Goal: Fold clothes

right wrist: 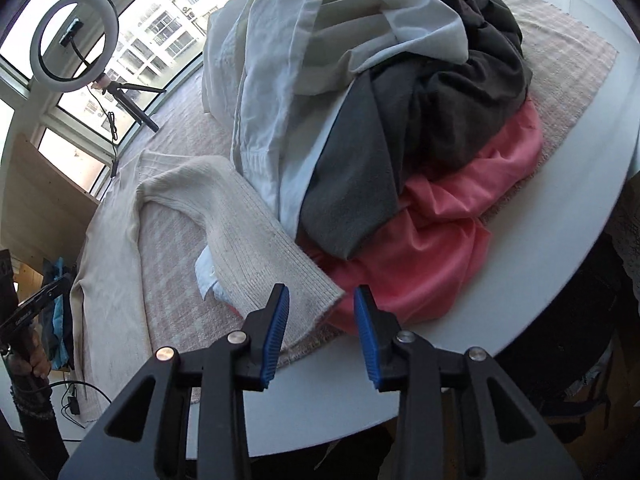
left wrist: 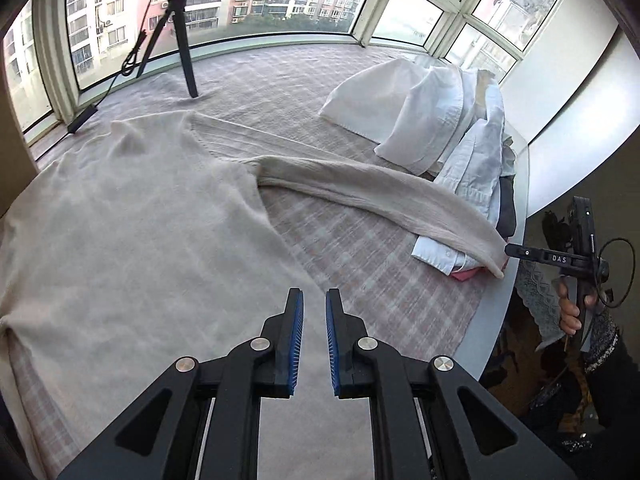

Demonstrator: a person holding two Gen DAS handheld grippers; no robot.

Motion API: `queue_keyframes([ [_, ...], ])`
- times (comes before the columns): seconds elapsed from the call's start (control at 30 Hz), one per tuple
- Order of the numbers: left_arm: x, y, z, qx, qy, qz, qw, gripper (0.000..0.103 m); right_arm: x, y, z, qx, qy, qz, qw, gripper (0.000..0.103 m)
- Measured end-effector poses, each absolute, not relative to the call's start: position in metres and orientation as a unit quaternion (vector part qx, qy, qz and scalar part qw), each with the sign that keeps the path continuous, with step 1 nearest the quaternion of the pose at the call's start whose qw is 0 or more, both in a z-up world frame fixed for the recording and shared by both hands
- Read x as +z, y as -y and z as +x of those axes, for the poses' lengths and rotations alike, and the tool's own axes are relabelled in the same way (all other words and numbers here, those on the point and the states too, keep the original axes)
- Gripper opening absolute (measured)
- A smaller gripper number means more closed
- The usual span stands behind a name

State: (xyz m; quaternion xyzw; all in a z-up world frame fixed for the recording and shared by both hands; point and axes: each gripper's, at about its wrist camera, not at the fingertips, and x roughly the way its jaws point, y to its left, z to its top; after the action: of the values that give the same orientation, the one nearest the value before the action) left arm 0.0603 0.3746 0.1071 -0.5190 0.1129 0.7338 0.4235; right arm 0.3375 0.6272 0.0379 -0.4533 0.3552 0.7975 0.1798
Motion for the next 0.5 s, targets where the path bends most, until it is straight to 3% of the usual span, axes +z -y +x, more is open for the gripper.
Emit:
queue_keyframes([
  [0.1, 0.093, -0.404, 0.045, 0.739, -0.127, -0.521, 0.408, 0.010, 0.033, -0.624, 0.326, 0.803, -0.351, -0.461, 0.141, 0.033],
  [0.13, 0.088, -0.410, 0.038, 0.741, -0.132, -0.523, 0.399, 0.010, 0.031, -0.621, 0.323, 0.804, -0.348, -0.467, 0.124, 0.023],
  [0.17, 0.082, -0.415, 0.032, 0.744, -0.137, -0.526, 0.390, 0.010, 0.030, -0.618, 0.319, 0.803, -0.345, -0.473, 0.110, 0.007],
  [0.3, 0.064, -0.425, 0.009, 0.738, -0.139, -0.546, 0.373, 0.010, 0.052, -0.614, 0.313, 0.823, -0.311, -0.465, 0.095, 0.007],
  [0.5, 0.061, -0.441, -0.016, 0.747, -0.119, -0.541, 0.367, 0.010, 0.151, -0.661, 0.307, 0.880, -0.244, -0.396, 0.099, 0.007],
])
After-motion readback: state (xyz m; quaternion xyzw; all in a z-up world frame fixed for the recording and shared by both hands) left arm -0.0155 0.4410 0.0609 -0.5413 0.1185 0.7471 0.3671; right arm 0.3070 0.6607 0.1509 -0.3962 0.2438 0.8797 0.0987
